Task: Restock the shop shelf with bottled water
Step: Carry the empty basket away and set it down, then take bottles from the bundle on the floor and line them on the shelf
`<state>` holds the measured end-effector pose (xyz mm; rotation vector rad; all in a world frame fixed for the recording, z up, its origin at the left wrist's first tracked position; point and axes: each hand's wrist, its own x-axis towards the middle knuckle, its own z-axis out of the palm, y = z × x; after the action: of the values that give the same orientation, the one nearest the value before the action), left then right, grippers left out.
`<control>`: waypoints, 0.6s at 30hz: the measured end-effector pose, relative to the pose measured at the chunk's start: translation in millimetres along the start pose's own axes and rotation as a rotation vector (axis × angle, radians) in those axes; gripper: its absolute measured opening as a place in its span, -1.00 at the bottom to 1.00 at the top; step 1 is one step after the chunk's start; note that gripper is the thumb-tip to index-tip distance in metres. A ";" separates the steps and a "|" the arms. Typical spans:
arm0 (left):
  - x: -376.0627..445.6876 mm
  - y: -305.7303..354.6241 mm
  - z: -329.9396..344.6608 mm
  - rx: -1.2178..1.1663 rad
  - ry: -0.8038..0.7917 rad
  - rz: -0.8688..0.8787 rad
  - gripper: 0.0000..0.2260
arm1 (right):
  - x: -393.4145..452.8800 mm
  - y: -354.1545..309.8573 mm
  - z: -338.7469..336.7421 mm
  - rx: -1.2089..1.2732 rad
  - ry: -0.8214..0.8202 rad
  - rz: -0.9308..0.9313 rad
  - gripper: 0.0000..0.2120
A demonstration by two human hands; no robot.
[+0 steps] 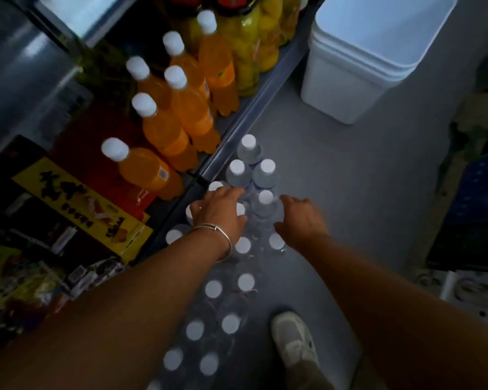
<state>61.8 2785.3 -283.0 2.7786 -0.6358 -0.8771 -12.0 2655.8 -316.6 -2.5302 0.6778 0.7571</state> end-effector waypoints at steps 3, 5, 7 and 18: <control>17.3 -8.3 11.3 -0.004 0.015 0.025 -0.54 | 33.8 -4.0 16.5 0.115 0.015 0.062 -0.47; 26.8 -11.9 18.4 0.019 0.009 0.061 -0.53 | 51.1 -4.8 28.8 0.202 0.008 0.095 -0.43; 33.8 -14.2 25.4 0.048 0.009 0.095 -0.52 | 64.1 -5.4 40.7 0.284 -0.003 0.118 -0.34; 33.4 -15.8 23.4 0.111 0.035 0.109 -0.52 | 63.7 -4.8 26.8 0.289 0.061 0.068 -0.48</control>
<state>78.5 2784.2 -323.4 2.8175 -0.8454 -0.7921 26.8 2652.1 -373.9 -2.2834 0.8333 0.5604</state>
